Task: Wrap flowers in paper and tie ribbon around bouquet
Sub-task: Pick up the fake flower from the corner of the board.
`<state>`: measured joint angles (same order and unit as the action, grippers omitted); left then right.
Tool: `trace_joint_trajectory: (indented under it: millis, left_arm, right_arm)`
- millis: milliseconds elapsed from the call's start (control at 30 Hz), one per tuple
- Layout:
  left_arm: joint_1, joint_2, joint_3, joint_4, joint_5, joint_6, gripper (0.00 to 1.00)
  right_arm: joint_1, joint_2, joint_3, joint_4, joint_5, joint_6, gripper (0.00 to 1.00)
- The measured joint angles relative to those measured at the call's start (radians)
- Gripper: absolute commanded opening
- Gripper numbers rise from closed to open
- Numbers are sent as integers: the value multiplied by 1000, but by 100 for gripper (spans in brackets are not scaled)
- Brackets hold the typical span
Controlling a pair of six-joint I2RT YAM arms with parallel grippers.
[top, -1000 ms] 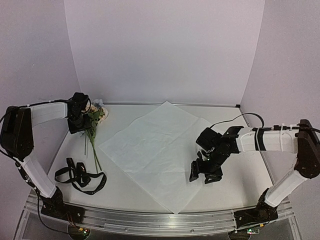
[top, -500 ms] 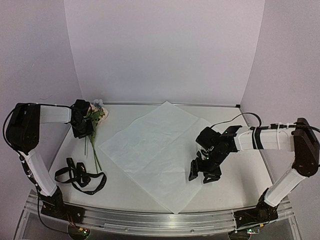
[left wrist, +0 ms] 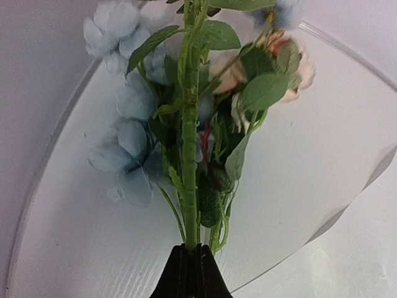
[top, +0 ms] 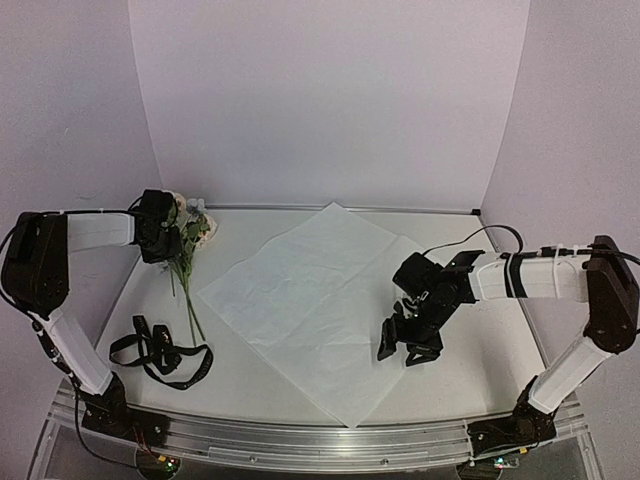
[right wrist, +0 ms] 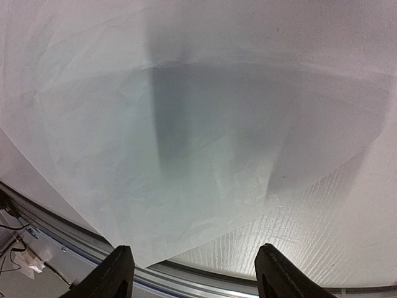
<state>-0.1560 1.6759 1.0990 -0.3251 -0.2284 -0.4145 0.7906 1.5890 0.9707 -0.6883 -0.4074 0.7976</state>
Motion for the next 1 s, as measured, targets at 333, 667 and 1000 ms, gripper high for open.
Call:
trace_joint_trajectory:
  millis: [333, 667, 1000]
  left_arm:
    - [-3, -156, -7, 37, -39, 26, 0]
    - [-184, -269, -148, -45, -136, -175, 0]
    - [-208, -91, -219, -42, -139, -272, 0]
  right_arm:
    - [0, 15, 0, 6, -4, 7, 68]
    - [0, 20, 5, 8, -11, 9, 68]
    - [0, 38, 11, 19, -27, 19, 69]
